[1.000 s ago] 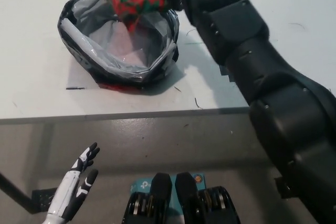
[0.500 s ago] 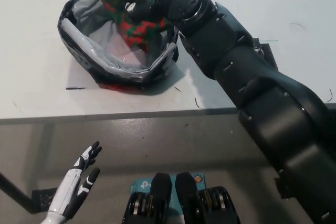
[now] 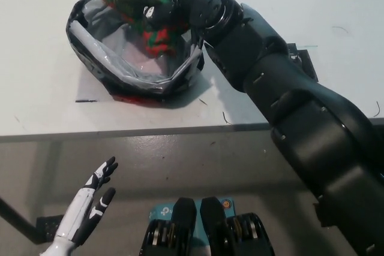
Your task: The robot uses its right hand to pick up a bag of coffee beans and puts it in the black plastic bag, then the robot grabs the top of the bag and lifts it.
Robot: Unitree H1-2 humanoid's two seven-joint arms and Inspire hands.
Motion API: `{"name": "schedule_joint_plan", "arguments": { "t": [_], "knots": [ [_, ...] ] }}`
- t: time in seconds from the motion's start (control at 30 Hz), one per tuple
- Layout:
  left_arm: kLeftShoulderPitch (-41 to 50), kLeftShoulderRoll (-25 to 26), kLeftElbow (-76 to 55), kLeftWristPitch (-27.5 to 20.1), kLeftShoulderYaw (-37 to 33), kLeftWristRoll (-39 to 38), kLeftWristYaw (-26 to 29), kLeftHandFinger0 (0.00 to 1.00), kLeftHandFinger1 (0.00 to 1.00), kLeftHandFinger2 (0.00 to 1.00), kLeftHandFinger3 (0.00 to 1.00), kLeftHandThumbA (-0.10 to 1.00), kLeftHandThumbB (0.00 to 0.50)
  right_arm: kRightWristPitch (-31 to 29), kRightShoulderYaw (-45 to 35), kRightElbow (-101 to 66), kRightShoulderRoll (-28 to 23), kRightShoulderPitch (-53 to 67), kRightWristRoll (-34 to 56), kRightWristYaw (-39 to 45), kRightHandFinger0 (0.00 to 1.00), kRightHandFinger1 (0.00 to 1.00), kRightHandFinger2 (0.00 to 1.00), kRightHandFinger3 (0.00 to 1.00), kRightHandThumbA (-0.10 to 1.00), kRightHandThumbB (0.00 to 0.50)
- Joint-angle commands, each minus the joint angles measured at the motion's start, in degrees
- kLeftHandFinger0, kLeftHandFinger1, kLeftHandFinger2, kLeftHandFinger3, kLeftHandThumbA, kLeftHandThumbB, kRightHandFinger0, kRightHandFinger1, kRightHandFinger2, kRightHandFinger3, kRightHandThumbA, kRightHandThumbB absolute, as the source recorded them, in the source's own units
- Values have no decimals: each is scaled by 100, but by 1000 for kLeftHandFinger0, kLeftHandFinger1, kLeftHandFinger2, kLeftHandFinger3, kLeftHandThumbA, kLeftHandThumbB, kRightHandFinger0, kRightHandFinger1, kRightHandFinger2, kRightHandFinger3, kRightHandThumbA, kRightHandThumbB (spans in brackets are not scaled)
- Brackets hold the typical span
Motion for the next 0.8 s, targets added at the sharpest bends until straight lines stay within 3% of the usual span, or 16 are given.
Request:
{"name": "schedule_joint_plan", "arguments": {
  "t": [0.0, 0.03, 0.1, 0.17, 0.23, 0.53, 0.67, 0.77],
  "knots": [
    [-115, 134, -170, -8, -25, 34, -84, 1000, 1000, 1000, 1000, 1000, 233, -390, 50, -139, -144, -539, -180, 155, 874, 1000, 1000, 1000, 441, 427],
    [-126, 138, -174, 0, -28, 55, -81, 1000, 1000, 1000, 1000, 1000, 233, -358, 75, -151, -164, -543, -204, 287, 986, 1000, 1000, 1000, 461, 431],
    [-147, 133, -146, -45, -29, 47, -72, 1000, 1000, 1000, 1000, 1000, 227, -324, 231, -154, -200, -556, -363, 417, 1000, 1000, 1000, 1000, 609, 446],
    [-161, 133, -151, -31, -30, 25, -83, 1000, 1000, 1000, 1000, 1000, 231, -360, 450, -162, -244, -555, -577, 516, 1000, 1000, 1000, 1000, 686, 463],
    [-191, 140, -162, -12, -41, 35, -97, 1000, 1000, 1000, 1000, 1000, 230, -372, 596, -158, -294, -550, -681, 519, 1000, 1000, 1000, 1000, 712, 498],
    [-216, 135, -118, -21, -57, 59, -60, 1000, 1000, 1000, 1000, 1000, 248, -338, 517, -195, -382, -540, -642, 408, 1000, 1000, 1000, 1000, 811, 500],
    [-224, 139, -112, -9, -57, 123, -30, 1000, 1000, 1000, 1000, 1000, 246, -459, 482, -227, -450, -592, -707, 102, 1000, 1000, 1000, 1000, 962, 500],
    [-207, 127, -130, 41, -51, 67, -53, 1000, 1000, 1000, 1000, 1000, 263, -469, 455, -272, -500, -622, -764, -282, 1000, 1000, 1000, 1000, 957, 500]
  ]
}}
